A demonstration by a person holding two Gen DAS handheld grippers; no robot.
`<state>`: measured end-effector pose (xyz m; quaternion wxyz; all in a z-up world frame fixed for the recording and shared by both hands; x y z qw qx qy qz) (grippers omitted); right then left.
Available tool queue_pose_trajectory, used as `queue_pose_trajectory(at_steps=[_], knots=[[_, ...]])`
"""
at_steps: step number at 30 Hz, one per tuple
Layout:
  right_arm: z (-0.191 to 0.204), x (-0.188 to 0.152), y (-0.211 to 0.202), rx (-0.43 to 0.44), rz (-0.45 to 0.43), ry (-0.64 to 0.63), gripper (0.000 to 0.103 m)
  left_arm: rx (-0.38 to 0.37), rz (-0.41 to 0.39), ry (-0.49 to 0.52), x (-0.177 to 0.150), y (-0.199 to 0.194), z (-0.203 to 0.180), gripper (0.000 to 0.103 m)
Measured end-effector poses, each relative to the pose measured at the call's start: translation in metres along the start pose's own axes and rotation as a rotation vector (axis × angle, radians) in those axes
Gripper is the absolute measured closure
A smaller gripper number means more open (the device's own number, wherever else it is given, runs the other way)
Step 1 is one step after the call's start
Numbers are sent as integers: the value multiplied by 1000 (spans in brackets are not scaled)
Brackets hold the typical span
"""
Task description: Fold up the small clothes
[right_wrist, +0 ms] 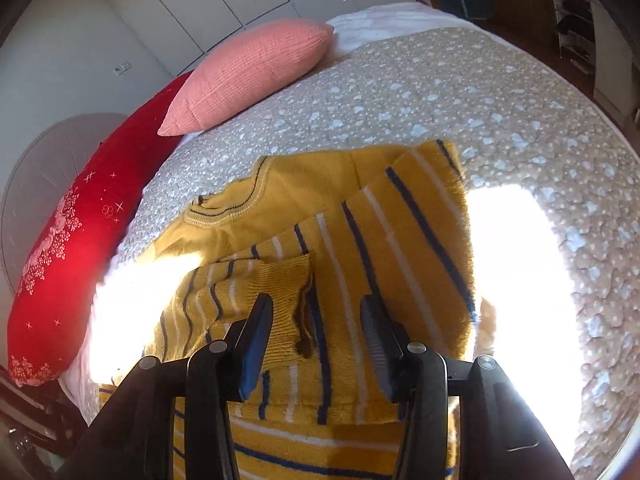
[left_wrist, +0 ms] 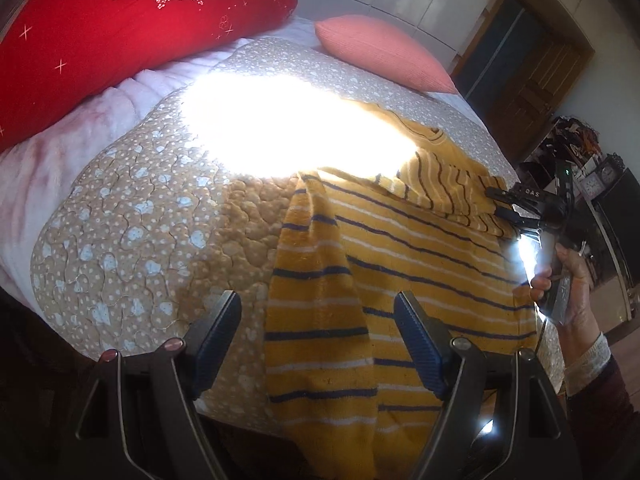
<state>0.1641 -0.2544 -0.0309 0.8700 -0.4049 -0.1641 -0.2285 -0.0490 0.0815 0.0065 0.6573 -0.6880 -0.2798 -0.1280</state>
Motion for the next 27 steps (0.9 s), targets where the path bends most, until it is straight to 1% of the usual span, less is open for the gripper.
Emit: queue_pose_trajectory(at_steps=[3, 4, 5, 6, 7, 9, 11, 12, 14, 15, 17, 18, 20, 21, 22, 23, 24, 25, 26, 27], knots=[[14, -2, 12, 24, 4, -32, 54, 21, -7, 21, -2, 0, 0, 25], [21, -4, 16, 49, 15, -41, 60, 26, -6, 19, -2, 1, 1, 25], [28, -6, 20, 53, 28, -56, 70, 29, -2, 13, -2, 2, 3, 25], [33, -7, 21, 28, 37, -81, 96, 30, 4, 3, -1, 4, 5, 25], [36, -7, 21, 2, 42, -103, 98, 32, 10, -8, -1, 5, 7, 25], [40, -3, 10, -24, 13, -138, 99, 31, 15, -30, 1, 4, 12, 25], [31, 4, -10, -72, -35, -146, 99, 36, 6, -43, 3, 3, 18, 25], [20, 7, -20, -121, -58, -140, 99, 42, 5, -45, 4, 4, 20, 25], [-8, 13, -36, -251, -88, -125, 99, 47, 21, -50, 3, 10, 24, 24], [-21, 13, -40, -285, -84, -111, 99, 42, 37, -54, 2, 15, 25, 24], [-33, 6, -41, -248, -52, -80, 97, 29, 67, -59, -2, 25, 23, 24], [-30, 3, -45, -234, -55, -88, 96, 28, 76, -59, -3, 29, 21, 24], [-16, -3, -58, -237, -76, -148, 87, 24, 85, -48, -4, 36, 15, 24], [-7, -7, -67, -231, -102, -182, 68, 23, 83, -39, -4, 38, 12, 24], [4, -12, -79, -216, -148, -214, 40, 29, 79, -27, -4, 40, 9, 24], [14, -17, -94, -201, -219, -240, 27, 38, 75, -15, -3, 43, 7, 24], [21, -26, -108, -185, -296, -249, 8, 47, 71, -4, -4, 44, 5, 24], [25, -35, -122, -157, -355, -241, 1, 56, 69, 7, -5, 46, 3, 24], [24, -45, -129, -128, -358, -212, 1, 70, 69, 17, -5, 47, 3, 24], [21, -54, -129, -105, -306, -167, 1, 85, 66, 27, -6, 48, 3, 35]])
Point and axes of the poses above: each gripper's, at about its wrist camera, not at the fingertips, and y roughly the way its jaws point, z to its left, x to its top, the point moved 8 cm from there along y, roughly the way its jaws point, and after that the axes turned 14 degrees about x, right-handed, at the moved point
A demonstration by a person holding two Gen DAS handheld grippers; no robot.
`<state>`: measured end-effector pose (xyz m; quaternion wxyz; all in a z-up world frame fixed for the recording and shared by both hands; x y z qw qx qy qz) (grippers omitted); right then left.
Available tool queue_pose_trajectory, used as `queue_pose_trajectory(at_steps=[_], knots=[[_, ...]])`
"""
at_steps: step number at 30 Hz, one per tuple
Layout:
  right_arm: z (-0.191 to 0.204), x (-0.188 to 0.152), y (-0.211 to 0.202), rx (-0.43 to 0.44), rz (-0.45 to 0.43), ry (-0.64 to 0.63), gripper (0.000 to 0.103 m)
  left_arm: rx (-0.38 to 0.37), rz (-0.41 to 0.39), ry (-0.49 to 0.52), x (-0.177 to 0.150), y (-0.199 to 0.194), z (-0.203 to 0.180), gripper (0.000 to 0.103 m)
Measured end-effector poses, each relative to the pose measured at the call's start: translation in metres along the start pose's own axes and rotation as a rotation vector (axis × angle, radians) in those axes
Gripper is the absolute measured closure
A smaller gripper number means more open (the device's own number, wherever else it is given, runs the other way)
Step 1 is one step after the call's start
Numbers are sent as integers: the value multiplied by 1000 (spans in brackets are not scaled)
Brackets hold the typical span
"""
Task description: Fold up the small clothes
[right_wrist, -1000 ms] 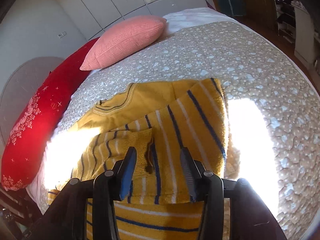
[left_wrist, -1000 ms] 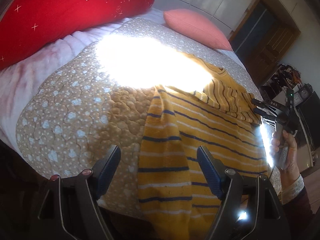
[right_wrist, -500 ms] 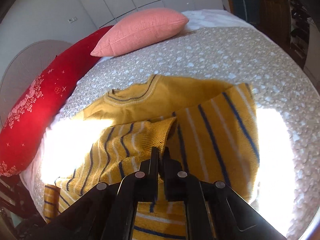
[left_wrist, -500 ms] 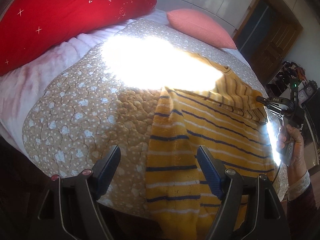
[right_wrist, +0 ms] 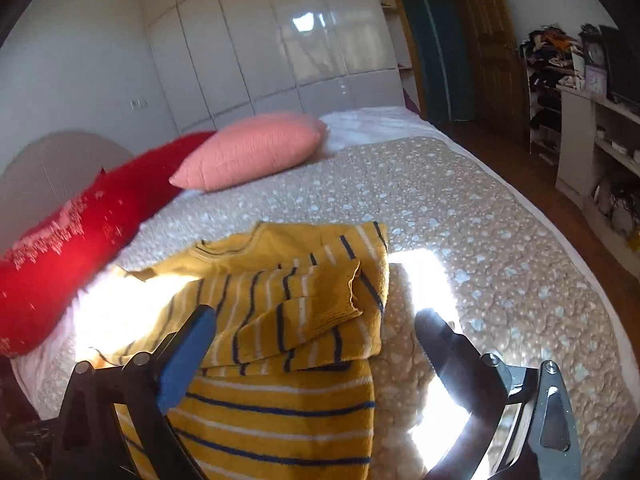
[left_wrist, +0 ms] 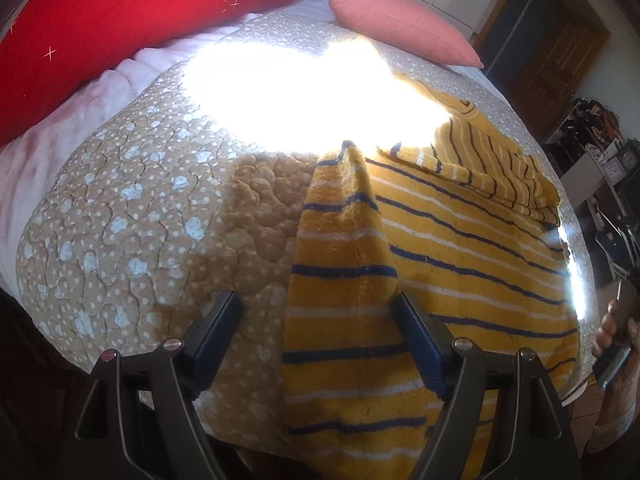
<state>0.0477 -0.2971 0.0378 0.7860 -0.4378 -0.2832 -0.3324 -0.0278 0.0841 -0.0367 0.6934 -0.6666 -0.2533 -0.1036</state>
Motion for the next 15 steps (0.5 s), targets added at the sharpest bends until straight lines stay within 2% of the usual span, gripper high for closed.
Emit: queue_pose_trajectory(at_steps=[1, 2, 3, 5, 7, 9, 10, 13, 15], knots=[[-4, -12, -2, 21, 62, 52, 1, 10, -4, 14, -1, 0, -1, 65], [-10, -25, -5, 37, 100, 104, 2, 8, 2, 29, -3, 0, -2, 82], [-15, -36, -10, 43, 110, 143, 2, -2, 10, 25, -4, -1, -2, 92], [-27, -56, -24, 19, 113, 187, 3, -3, -10, -26, 0, -10, 10, 96], [-36, -70, -40, 7, 115, 216, 9, -2, -46, -109, 9, -24, 34, 100], [-44, -81, -56, 3, 102, 250, 12, 22, -79, -187, 13, -39, 64, 99], [-46, -85, -66, 0, 92, 258, 12, 0, -74, -215, 11, -43, 76, 103], [-47, -94, -86, -35, 87, 227, 12, 143, -84, -261, -3, -53, 119, 103], [-41, -100, -93, -42, 102, 192, 12, 146, -61, -274, -16, -56, 135, 103]])
Point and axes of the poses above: each gripper's, at about its wrist camera, not at the fingertips, and y roughly the way its jaws point, z to its left, x to its top, the point moved 8 cm from there along y, roughly the way its jaws point, and after that the axes turned 14 degrees about x, right-handed, at the moved point
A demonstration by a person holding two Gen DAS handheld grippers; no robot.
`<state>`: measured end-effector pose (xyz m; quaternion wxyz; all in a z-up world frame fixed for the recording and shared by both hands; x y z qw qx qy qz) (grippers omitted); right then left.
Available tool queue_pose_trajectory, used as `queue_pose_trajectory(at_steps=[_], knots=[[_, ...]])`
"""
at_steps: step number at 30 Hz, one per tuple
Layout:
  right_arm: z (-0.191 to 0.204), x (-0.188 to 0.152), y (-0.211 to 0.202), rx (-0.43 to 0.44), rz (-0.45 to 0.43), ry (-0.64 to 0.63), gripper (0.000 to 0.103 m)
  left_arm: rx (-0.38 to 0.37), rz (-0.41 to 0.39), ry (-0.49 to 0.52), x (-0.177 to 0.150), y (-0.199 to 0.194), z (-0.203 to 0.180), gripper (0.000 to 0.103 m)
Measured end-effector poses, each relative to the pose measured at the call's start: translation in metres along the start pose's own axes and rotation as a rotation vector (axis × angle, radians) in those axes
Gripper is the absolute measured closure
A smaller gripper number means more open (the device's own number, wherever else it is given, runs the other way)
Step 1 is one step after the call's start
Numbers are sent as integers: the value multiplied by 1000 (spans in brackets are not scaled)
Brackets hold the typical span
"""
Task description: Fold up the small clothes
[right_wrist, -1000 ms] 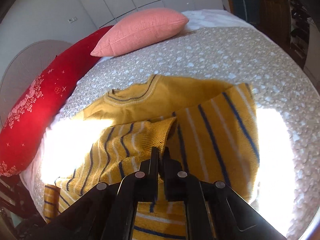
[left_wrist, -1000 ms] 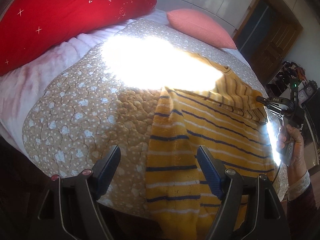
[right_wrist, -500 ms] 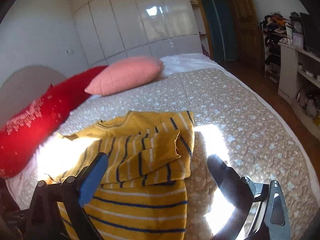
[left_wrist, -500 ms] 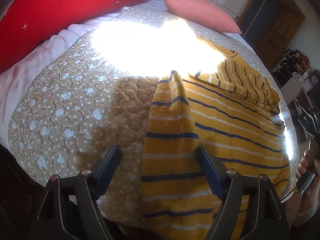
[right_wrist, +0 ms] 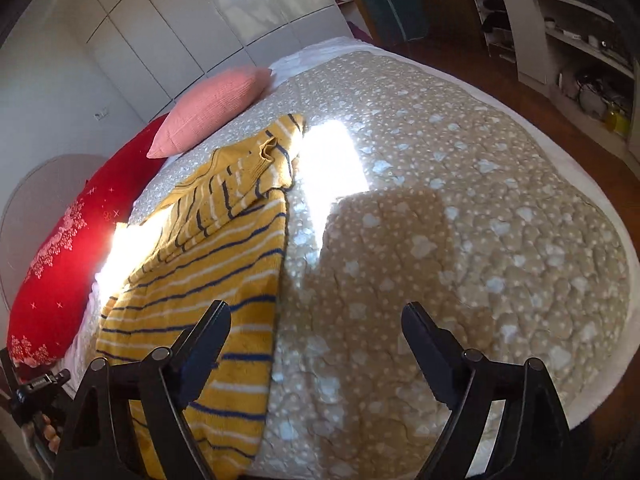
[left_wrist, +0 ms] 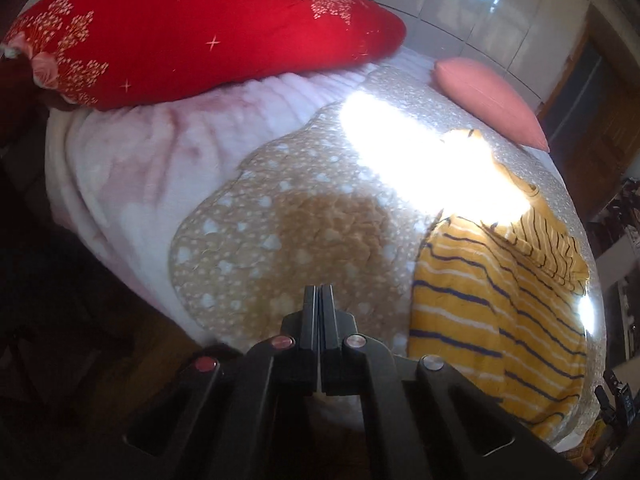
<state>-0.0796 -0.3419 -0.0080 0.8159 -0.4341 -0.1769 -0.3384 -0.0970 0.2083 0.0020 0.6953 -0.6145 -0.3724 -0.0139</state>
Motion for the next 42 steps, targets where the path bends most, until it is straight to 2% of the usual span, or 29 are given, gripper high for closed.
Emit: queue_pose_trajectory(at_steps=[2, 3, 4, 5, 6, 7, 10, 15, 17, 19, 21, 24, 27, 30, 32, 33, 34, 35, 36, 37, 41, 42], knots=[[6, -8, -2, -2, 19, -33, 12, -11, -1, 1, -8, -5, 12, 101], [7, -13, -1, -8, 35, -46, 12, -10, -9, 9, -11, -8, 16, 93], [8, -19, 1, -11, 53, -51, 12, -11, -14, 14, -14, -9, 17, 75], [8, -26, 4, -11, 72, -46, 12, -20, -20, 11, -16, -11, 16, 65], [7, -32, 6, -8, 93, -35, 12, -41, -26, 3, -18, -13, 14, 51], [6, -39, 8, -6, 113, -24, 12, -67, -29, -5, -19, -14, 10, 47], [15, -50, 11, 11, 138, -27, 12, -122, -11, 13, -23, -14, -10, 47], [57, -61, 22, 63, 182, -106, 11, -170, 25, 50, -35, -8, -48, 47], [65, -68, 32, -10, 214, -154, 11, -187, 46, 59, -43, -8, -59, 47], [59, -72, 32, -82, 187, -156, 11, -198, 49, 75, -48, -10, -66, 45], [53, -78, 31, -46, 181, -120, 11, -194, 39, 97, -50, -12, -69, 40], [52, -86, 31, 33, 203, -92, 10, -198, 46, 100, -52, -7, -68, 39], [66, -91, 37, 103, 225, -111, 10, -243, 92, 76, -56, 4, -70, 39], [84, -95, 49, 128, 235, -150, 10, -296, 140, 74, -64, 12, -78, 39], [94, -97, 55, 139, 238, -175, 16, -309, 168, 79, -69, 18, -83, 39], [98, -97, 58, 146, 246, -187, 33, -313, 178, 81, -72, 20, -85, 39], [101, -97, 60, 153, 257, -192, 54, -317, 186, 83, -75, 21, -87, 47], [103, -96, 59, 175, 261, -180, 59, -317, 191, 87, -77, 22, -88, 57], [103, -94, 57, 206, 259, -156, 62, -306, 195, 99, -80, 24, -90, 80], [100, -93, 54, 228, 255, -130, 64, -300, 191, 108, -81, 24, -90, 83], [80, -96, 47, 252, 267, -40, 65, -334, 172, 111, -83, 20, -94, 82], [77, -99, 47, 260, 274, -28, 64, -343, 170, 112, -84, 20, -96, 75]])
Point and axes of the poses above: each gripper's, at about its wrist camera, not at the fingertips, and y roughly the way its jaws point, z to its left, x to its top, the point moved 8 cm from there along y, roughly the way its jaws point, and after that the axes turned 14 degrees about x, right-handed, at the moved point
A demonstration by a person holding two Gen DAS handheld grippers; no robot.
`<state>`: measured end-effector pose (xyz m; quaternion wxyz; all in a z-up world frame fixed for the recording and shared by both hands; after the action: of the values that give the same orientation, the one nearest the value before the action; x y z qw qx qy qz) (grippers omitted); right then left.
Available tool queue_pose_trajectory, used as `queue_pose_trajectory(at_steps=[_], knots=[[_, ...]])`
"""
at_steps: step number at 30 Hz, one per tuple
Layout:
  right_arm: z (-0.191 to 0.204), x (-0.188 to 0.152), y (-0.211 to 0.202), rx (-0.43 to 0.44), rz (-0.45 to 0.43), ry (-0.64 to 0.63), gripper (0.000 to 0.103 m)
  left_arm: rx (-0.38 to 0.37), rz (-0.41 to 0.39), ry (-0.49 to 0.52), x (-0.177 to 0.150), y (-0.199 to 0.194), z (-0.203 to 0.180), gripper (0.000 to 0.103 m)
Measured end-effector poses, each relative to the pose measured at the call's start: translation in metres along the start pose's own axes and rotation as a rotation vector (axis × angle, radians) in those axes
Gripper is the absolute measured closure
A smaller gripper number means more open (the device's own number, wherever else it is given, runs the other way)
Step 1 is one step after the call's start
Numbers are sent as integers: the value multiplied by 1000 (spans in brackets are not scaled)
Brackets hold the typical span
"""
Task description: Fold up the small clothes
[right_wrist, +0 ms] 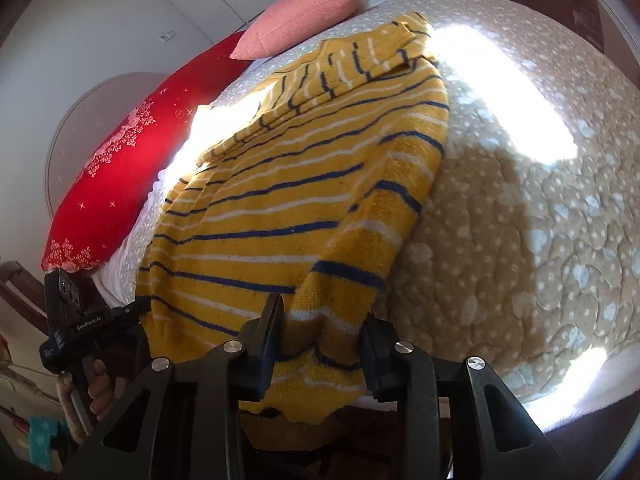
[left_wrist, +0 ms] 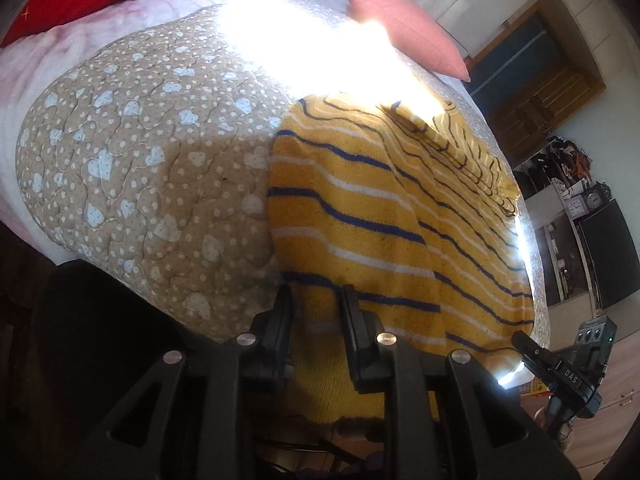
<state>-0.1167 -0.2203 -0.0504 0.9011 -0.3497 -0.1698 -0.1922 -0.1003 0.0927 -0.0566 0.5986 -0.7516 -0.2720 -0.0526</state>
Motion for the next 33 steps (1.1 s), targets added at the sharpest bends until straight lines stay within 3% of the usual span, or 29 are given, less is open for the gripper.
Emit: queue_pose_trajectory(at_steps=[1, 4, 8, 9, 10, 11, 12, 13, 15, 16, 17, 20, 26, 30, 33], knots=[[-1, -3, 0, 11, 6, 6, 63, -20, 6, 3, -1, 1, -3, 63], [1, -12, 2, 33, 16, 0, 58, -87, 24, -7, -6, 4, -14, 39], [13, -20, 12, 86, 43, -17, 51, -106, 29, 4, -12, 8, -28, 36], [15, -23, 16, 92, 57, -24, 51, -95, 24, 8, -12, 8, -29, 41], [16, -27, 21, 93, 71, -30, 50, -79, 23, 3, -11, 10, -29, 58], [16, -30, 25, 96, 79, -31, 50, -55, 27, -7, -11, 11, -28, 69], [15, -32, 29, 102, 85, -28, 50, -27, 33, -22, -11, 12, -24, 91], [13, -33, 31, 103, 80, -23, 50, -24, 46, -45, -11, 13, -19, 94], [10, -31, 31, 122, 65, 0, 56, -64, 79, -112, -12, 12, -12, 95], [9, -29, 29, 138, 60, 13, 75, -63, 88, -132, -11, 10, -7, 95], [9, -27, 26, 156, 53, 23, 84, -57, 86, -143, -9, 5, -4, 95], [22, -18, 4, 210, 9, 19, 88, -76, 42, -140, -1, -21, -10, 95], [69, -20, -53, 222, -51, -140, 95, -103, -77, -59, -7, -81, -32, 96], [60, -24, -52, 195, -39, -127, 97, -40, -109, -11, -8, -81, -35, 97], [39, -19, -41, 156, -22, -58, 94, -37, -77, -28, 1, -70, -33, 97]])
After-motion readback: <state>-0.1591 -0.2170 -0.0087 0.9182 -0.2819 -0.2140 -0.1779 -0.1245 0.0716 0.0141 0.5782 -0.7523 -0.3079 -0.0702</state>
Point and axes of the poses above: each gripper's, at about its wrist camera, not at the fingertips, and y roughly the way its jaws point, z to its left, x to its top, the point moved 8 cm from there along y, roughly the way its jaws point, and after that the axes turned 14 degrees about x, right-handed, at the moved point
